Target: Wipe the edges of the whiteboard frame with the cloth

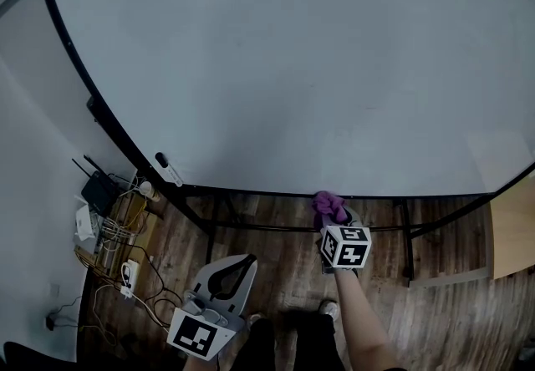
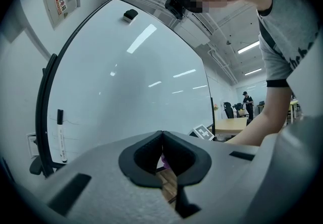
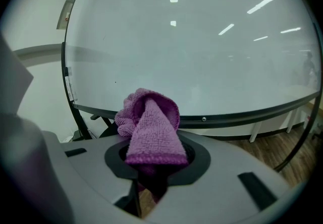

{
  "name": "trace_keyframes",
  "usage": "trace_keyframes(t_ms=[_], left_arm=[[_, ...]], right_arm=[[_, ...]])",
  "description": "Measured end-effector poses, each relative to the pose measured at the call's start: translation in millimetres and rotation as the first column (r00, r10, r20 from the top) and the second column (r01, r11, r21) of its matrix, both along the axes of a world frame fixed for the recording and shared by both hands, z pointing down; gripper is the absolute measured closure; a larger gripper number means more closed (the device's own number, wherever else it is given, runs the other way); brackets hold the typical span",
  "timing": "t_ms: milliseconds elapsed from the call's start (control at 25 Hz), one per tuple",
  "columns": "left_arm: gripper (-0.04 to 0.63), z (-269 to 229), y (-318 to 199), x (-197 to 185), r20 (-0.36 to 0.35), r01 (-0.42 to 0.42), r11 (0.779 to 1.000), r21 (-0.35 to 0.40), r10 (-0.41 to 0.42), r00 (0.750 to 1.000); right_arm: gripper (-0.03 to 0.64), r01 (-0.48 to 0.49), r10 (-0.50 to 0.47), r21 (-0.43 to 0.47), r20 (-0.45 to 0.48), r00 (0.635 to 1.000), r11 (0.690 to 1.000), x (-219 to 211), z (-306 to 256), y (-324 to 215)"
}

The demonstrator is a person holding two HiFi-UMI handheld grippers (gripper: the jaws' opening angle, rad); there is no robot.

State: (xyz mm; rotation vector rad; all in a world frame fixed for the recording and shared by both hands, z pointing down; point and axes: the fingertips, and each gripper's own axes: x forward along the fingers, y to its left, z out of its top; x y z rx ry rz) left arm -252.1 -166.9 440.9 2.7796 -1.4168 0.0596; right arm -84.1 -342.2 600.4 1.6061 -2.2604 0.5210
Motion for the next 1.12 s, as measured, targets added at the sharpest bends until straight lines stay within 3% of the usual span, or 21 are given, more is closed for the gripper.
trace_keyframes(t_ms=[640, 1120], left_arm=[[0.578, -10, -14, 104, 0.000, 0.039, 0.999, 0.020, -0.039, 0.999], [0.578, -19, -26, 178, 0.011, 0.021, 0.999, 0.040, -0.021, 1.000]], right_arm=[[0.525, 0.047, -0.047, -0.007, 0.024, 0.999, 0.999, 85, 0, -5], [0.525, 0.022, -0.022, -0.017, 0.026, 0.999, 1.000, 166, -3, -6]])
